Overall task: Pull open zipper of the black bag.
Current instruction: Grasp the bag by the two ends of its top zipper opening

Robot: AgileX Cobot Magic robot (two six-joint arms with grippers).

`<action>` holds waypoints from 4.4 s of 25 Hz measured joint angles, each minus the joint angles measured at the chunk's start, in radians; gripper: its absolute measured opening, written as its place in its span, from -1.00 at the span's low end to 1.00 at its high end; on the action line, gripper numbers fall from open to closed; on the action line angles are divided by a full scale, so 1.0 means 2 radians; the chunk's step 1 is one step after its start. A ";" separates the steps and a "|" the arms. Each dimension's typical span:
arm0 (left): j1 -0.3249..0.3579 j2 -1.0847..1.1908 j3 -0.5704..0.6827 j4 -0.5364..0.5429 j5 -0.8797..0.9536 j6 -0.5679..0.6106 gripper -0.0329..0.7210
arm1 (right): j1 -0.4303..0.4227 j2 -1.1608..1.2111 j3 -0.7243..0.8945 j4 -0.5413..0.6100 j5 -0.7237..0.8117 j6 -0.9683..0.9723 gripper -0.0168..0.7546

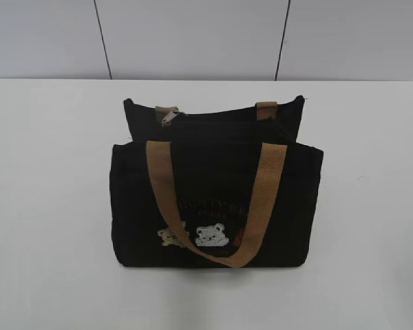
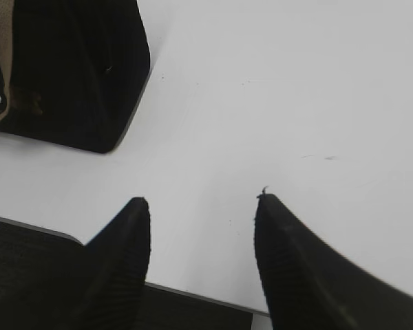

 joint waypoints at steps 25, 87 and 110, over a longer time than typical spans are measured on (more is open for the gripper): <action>0.000 0.348 -0.048 -0.209 -0.267 0.296 0.41 | 0.000 0.231 -0.146 0.037 -0.014 -0.029 -0.01; -0.050 0.910 -0.298 -0.623 -0.030 1.099 -0.74 | 0.168 0.955 -0.603 0.391 0.011 -0.587 -0.02; -0.050 0.910 -0.298 -0.621 -0.030 1.099 -0.76 | 0.174 1.028 -0.604 0.376 0.021 -0.557 -0.41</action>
